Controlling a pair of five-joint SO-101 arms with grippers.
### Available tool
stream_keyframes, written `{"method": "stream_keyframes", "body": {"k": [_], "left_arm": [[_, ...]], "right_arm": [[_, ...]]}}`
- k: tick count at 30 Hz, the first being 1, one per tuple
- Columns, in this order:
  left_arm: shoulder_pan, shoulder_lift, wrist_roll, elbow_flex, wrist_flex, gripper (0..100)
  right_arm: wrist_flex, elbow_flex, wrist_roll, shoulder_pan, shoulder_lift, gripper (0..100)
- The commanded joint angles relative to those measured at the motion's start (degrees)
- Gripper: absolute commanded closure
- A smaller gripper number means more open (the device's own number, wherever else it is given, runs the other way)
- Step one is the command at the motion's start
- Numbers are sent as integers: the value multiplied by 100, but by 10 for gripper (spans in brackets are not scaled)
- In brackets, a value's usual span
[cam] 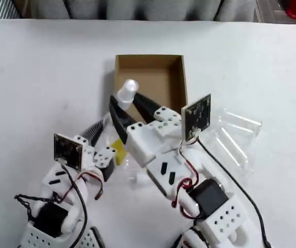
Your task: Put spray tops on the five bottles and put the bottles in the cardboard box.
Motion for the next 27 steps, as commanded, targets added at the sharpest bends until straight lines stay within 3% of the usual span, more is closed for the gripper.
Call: {"method": "stream_keyframes", "body": {"k": [1,11,16,27], "left_arm": [[48,-84,-70,-88,-35,978],[48,-84,-70,-105,-35,978],[48,-84,-79,-105,-44,978],[48,-84,-79,-105,-44,978]], "right_arm": [[-295,-70,123,-127,-57,984],[-963,-88,158,-127,884,984],[-919,-53,862,-127,936,984],[-400,-88,888,-136,936,984]]}}
